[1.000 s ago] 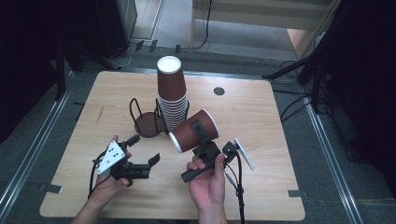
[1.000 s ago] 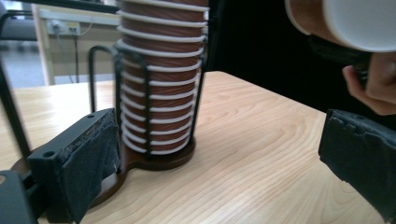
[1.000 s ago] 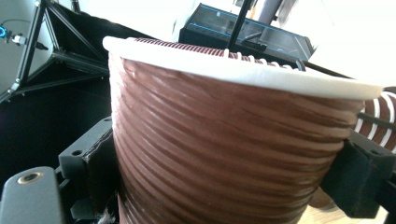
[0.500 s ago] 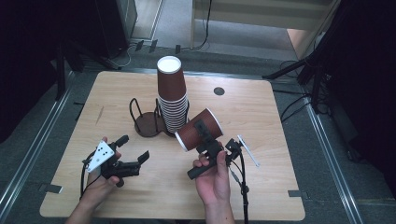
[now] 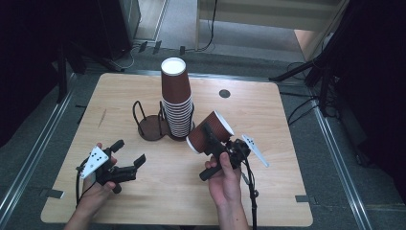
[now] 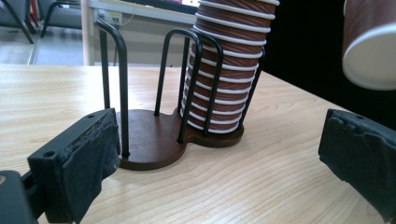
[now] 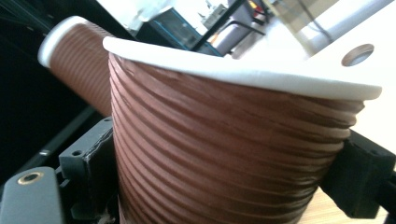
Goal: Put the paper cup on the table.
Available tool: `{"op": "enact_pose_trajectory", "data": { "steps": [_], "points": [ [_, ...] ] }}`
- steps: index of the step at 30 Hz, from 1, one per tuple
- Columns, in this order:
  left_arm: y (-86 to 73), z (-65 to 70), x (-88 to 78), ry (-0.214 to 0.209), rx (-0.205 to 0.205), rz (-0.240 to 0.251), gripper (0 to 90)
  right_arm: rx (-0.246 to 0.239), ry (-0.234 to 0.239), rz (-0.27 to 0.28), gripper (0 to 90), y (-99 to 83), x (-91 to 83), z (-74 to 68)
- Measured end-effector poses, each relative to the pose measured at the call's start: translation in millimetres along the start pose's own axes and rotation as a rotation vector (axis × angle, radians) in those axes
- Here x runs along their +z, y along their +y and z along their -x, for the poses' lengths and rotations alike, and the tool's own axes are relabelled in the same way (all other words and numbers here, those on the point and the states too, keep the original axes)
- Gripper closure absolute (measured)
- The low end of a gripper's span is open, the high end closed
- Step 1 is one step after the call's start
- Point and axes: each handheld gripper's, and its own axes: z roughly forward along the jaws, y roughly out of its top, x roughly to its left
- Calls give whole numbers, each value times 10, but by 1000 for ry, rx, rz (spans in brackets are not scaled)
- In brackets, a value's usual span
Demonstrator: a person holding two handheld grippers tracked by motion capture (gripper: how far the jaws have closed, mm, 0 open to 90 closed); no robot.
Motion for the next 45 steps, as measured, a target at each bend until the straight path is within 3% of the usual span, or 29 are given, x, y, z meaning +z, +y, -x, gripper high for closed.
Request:
{"op": "enact_pose_trajectory", "data": {
  "steps": [3, 6, 10, 12, 15, 18, 26, 33, 40, 45],
  "points": [
    [-12, -15, -1, 8, -3, -2, 0, -67, -60, 6, 114, 0, 37, 65],
    [-9, -31, -9, 13, -8, 0, 0, -92, -74, 24, 114, 4, 55, 103],
    [-16, -64, -24, 25, -16, 2, 0, -166, -97, 51, 114, 6, 81, 131],
    [-19, -81, -28, 31, -21, 3, 0, -214, -124, 67, 114, 2, 107, 145],
    [-13, -108, -38, 39, -31, 7, 0, -245, -177, 95, 114, 21, 145, 174],
    [-4, -147, -48, 51, -37, 10, 0, -276, -188, 129, 114, 51, 176, 195],
    [3, -227, -68, 70, -54, 15, 0, -459, -222, 171, 114, 120, 290, 200],
    [-14, -248, -72, 75, -57, 7, 0, -535, -230, 199, 114, 189, 392, 254],
    [-22, -259, -79, 76, -61, 8, 0, -541, -259, 189, 114, 237, 496, 360],
    [-23, -273, -75, 83, -65, 10, 0, -582, -286, 173, 114, 257, 598, 473]
  ]
}}
